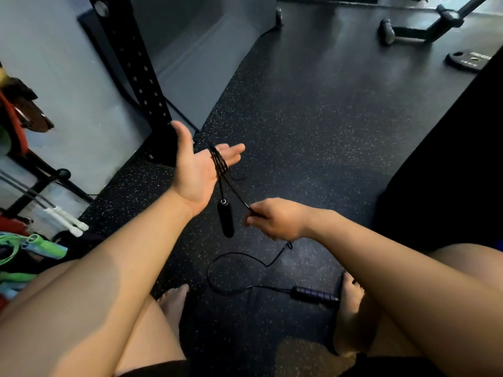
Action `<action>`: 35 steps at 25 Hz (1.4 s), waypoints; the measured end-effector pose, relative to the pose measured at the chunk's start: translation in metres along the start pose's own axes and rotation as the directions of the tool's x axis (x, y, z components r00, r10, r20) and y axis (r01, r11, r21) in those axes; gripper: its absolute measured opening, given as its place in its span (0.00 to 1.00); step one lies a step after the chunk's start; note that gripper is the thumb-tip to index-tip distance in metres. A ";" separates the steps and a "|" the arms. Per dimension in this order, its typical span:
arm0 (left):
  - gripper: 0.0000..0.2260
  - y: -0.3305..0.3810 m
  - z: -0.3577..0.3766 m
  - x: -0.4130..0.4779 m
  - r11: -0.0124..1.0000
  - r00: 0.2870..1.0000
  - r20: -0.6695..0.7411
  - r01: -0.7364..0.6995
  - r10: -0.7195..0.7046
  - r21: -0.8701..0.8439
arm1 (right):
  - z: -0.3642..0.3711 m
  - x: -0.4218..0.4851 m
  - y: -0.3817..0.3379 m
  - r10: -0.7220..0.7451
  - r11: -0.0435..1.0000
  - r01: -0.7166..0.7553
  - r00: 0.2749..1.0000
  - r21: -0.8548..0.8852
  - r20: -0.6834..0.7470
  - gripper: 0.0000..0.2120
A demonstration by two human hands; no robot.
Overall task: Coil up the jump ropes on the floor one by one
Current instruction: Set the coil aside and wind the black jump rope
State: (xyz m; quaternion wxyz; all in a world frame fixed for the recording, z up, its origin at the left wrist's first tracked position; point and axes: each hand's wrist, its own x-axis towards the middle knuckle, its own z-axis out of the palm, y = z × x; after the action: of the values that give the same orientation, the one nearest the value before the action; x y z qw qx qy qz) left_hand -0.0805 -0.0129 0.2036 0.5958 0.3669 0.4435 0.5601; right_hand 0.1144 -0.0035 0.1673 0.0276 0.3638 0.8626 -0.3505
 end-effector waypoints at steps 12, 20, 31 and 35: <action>0.59 -0.014 0.013 -0.015 0.692 0.838 0.245 0.200 -0.487 0.694 | -0.049 -0.005 0.018 -0.094 0.953 0.205 0.899 0.222 -0.428 0.08; 0.55 0.001 0.021 -0.016 0.911 0.865 0.309 0.329 -0.396 0.249 | -0.022 0.006 0.036 0.070 0.805 0.206 0.898 0.556 -0.434 0.16; 0.59 0.004 0.001 -0.005 0.962 0.996 0.088 0.008 0.016 -0.274 | 0.008 0.009 0.023 0.190 0.915 -0.187 0.981 0.358 0.027 0.16; 0.57 -0.006 0.001 0.003 0.981 0.995 -0.091 0.043 -0.026 0.187 | -0.005 0.001 -0.002 0.038 0.984 -0.034 0.999 0.177 -0.019 0.11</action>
State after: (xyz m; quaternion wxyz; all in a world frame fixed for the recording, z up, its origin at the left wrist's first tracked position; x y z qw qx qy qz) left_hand -0.0774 -0.0106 0.1975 0.5478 0.3889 0.5270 0.5206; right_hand 0.1137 -0.0008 0.1724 -0.0081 0.3841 0.8217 -0.4209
